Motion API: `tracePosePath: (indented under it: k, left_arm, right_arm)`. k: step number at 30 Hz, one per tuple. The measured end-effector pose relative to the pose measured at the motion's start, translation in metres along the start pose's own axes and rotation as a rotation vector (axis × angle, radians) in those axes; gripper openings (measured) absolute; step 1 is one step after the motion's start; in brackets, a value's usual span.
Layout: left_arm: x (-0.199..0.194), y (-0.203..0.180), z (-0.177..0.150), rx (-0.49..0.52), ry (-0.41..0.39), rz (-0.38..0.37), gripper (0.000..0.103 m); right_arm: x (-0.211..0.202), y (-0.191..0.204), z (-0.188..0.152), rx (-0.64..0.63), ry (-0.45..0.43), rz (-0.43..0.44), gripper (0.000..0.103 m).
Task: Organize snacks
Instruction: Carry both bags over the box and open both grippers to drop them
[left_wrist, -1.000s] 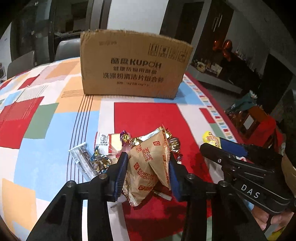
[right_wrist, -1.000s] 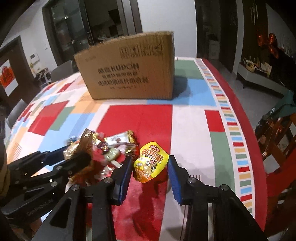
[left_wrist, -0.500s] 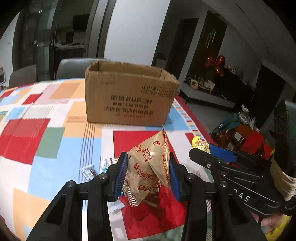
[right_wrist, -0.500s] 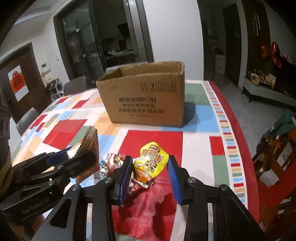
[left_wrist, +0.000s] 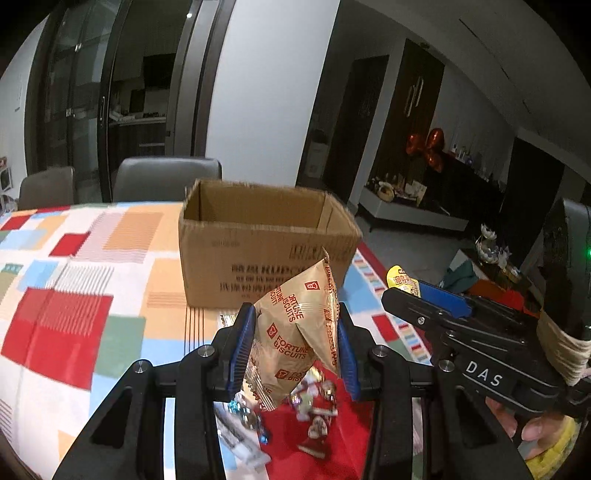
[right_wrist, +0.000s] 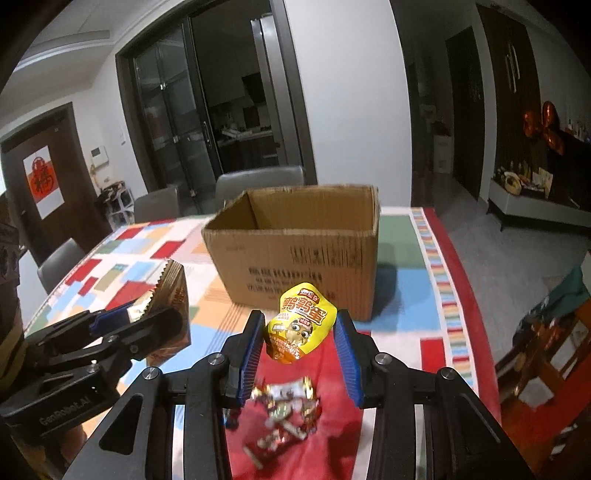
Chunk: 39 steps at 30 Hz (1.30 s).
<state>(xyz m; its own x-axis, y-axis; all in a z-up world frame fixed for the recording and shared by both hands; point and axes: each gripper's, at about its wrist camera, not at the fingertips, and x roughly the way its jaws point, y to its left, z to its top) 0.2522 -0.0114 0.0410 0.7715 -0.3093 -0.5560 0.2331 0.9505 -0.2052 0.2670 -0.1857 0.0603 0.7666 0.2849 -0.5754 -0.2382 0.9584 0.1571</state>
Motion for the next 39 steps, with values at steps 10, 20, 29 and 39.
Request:
tracePosePath:
  k: [10, 20, 29, 39]
  left_arm:
    - [0.009, 0.007, 0.051, 0.046, -0.056, 0.028, 0.041]
    - [0.045, 0.017, 0.094, 0.092, -0.045, 0.054, 0.041]
    - [0.085, 0.030, 0.126, 0.112, 0.008, 0.070, 0.041]
    - [0.134, 0.036, 0.136, 0.125, 0.085, 0.113, 0.042]
  right_arm:
    - [0.010, 0.001, 0.045, -0.023, -0.052, -0.008, 0.040]
    - [0.042, 0.000, 0.085, -0.052, -0.066, -0.030, 0.040]
    - [0.080, -0.002, 0.112, -0.092, -0.037, -0.047, 0.040]
    - [0.120, -0.013, 0.127, -0.084, 0.039, -0.076, 0.040]
